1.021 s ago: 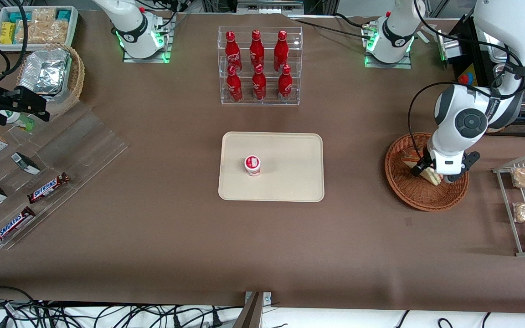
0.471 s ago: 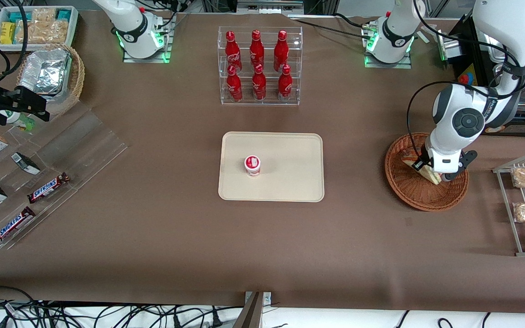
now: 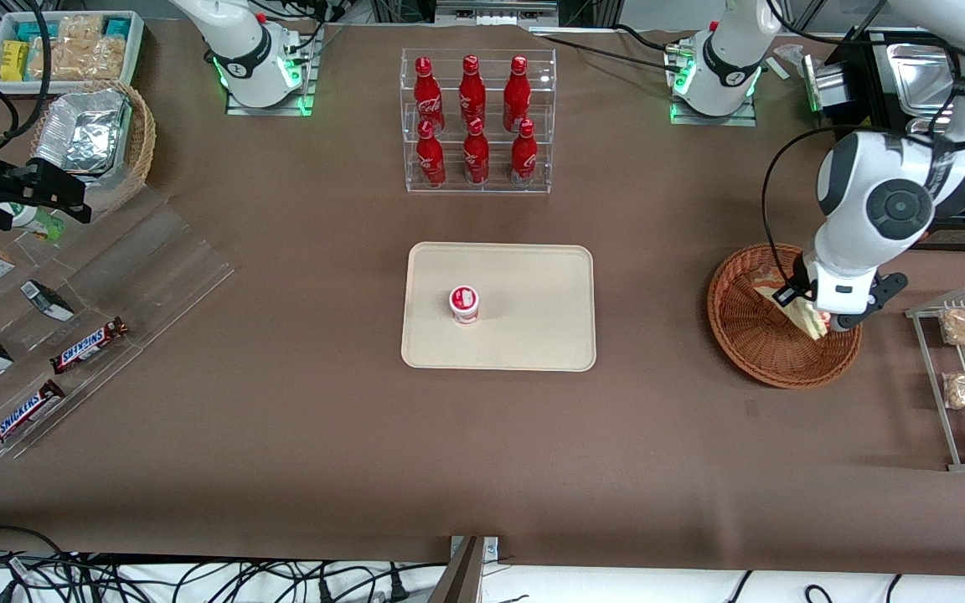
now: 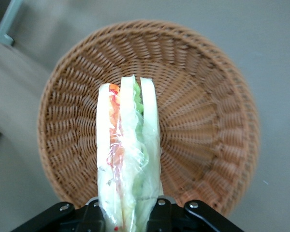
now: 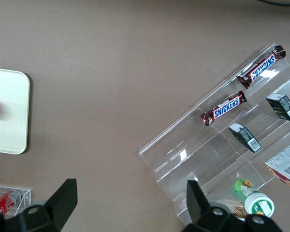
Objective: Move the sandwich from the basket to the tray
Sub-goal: 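Lift the sandwich out of the basket and carry it to the cream tray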
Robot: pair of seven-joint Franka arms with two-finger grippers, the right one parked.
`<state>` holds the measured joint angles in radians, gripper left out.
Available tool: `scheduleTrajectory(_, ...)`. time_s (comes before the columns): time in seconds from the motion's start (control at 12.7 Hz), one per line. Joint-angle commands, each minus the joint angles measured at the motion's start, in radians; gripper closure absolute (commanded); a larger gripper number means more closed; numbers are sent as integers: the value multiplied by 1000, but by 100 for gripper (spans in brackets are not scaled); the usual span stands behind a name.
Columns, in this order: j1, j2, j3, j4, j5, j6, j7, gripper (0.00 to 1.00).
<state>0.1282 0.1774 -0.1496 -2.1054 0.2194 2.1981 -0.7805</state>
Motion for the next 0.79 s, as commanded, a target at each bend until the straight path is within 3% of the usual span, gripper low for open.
scheduleTrajectory(0.0,-1,-13,-39,143,-70,-180,120,100)
scheduleTrajectory(0.24,-4,-7,-65,306,-152,-322,205,100)
scheduleTrajectory(0.71,-4,-7,-247,347,-198,-324,323,100)
